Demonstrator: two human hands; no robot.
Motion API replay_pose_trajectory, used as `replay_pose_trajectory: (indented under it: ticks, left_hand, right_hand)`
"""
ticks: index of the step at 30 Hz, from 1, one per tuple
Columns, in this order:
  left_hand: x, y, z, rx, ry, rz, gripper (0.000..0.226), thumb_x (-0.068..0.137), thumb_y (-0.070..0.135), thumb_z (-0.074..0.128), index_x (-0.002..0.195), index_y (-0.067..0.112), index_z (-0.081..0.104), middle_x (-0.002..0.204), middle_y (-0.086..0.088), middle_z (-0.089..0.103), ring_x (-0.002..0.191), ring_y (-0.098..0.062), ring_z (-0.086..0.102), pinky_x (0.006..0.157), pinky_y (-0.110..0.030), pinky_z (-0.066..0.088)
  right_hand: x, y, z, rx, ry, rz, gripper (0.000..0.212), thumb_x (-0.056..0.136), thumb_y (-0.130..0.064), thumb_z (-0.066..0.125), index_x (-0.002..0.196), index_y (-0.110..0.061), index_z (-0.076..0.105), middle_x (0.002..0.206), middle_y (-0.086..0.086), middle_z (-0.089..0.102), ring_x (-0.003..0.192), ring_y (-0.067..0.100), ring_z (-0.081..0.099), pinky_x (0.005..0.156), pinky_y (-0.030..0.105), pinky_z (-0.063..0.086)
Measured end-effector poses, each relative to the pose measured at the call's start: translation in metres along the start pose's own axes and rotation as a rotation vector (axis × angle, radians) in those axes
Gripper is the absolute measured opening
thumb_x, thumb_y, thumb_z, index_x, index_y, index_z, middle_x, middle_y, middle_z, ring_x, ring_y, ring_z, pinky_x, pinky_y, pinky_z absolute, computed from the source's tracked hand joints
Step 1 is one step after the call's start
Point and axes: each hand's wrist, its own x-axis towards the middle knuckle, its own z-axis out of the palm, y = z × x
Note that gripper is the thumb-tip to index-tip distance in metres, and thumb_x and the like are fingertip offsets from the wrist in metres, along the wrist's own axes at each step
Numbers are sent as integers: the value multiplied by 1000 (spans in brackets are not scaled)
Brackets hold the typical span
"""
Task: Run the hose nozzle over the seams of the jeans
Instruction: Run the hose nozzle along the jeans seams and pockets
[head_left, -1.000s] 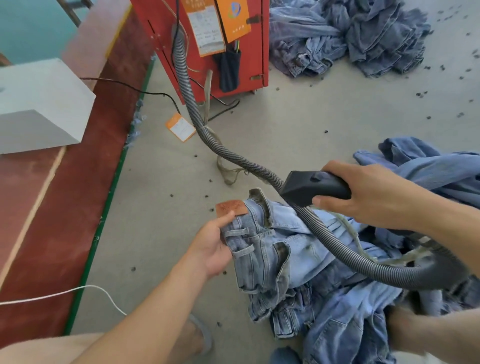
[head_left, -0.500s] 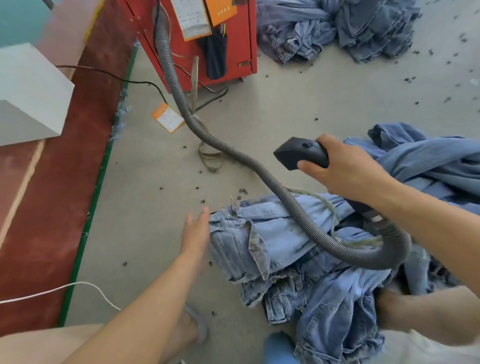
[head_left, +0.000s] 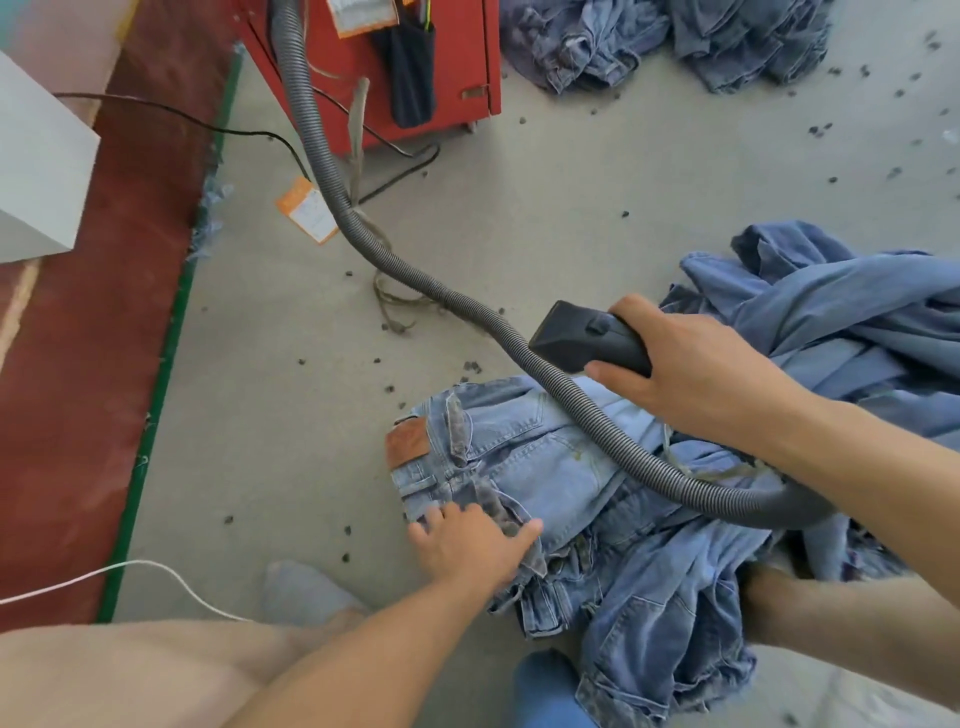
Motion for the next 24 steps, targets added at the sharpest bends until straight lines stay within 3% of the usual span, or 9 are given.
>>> replay_pose_trajectory:
  ticks: [2,3,5,7,10,15,19,24]
  left_hand:
    - [7,-3,-5,-278,-261,-70,62,84,74,60,103,16,65,110,-6,67,103,-25,62,85,-36,48]
    - [10,-8,-9,-513,-289,-104,39,89,52,70,93,15,61,102,-9,68,92,-24,62,78,-35,50]
    - [15,-16,-20,-1044,-324,-207,12,96,14,67,92,10,56,96,-19,71,78,-25,66,70,-38,56]
    - [17,-25,-35,-1514,-383,-243,6,100,0,57,105,3,57,92,-19,73,74,-26,72,66,-41,61]
    - [15,-35,-58,-1881,-485,-48,12,103,3,54,115,5,56,98,-16,77,86,-27,76,74,-44,63]
    - [-2,-29,-85,-2065,-578,164,19,97,10,58,114,11,50,109,-20,75,94,-30,77,77,-43,63]
    - [-8,-23,-93,-1990,-560,256,23,105,8,48,127,15,51,110,-18,75,91,-29,77,76,-43,64]
    - [-19,-17,-91,-1852,-677,383,35,107,9,43,140,7,54,127,-21,69,107,-30,73,92,-48,61]
  right_hand:
    - [-1,-2,1,-7,-23,-8,36,94,-57,59,110,-28,46,78,-7,58,69,23,57,56,33,38]
    - [-1,-4,2,-7,-44,-20,36,94,-56,59,111,-27,46,80,-5,61,71,25,59,59,37,42]
    - [-5,-4,1,-3,-87,-53,39,93,-57,59,114,-26,47,83,-3,64,73,25,62,66,43,50]
    - [-9,-3,-1,0,-134,-84,37,91,-59,58,112,-31,46,81,-7,63,71,19,61,68,41,53]
    - [-13,0,-4,-10,-195,-99,31,89,-61,60,104,-40,44,76,-12,62,67,9,60,64,35,52]
    - [-16,5,-14,16,-285,-112,30,84,-67,62,100,-46,49,71,-16,65,65,3,62,59,24,48]
    - [-24,-5,-17,66,-335,-111,31,81,-72,61,101,-50,51,84,-29,66,66,0,64,56,21,48]
    - [2,-28,7,114,-312,-30,24,92,-55,67,101,-35,59,78,-8,67,67,7,64,61,23,50]
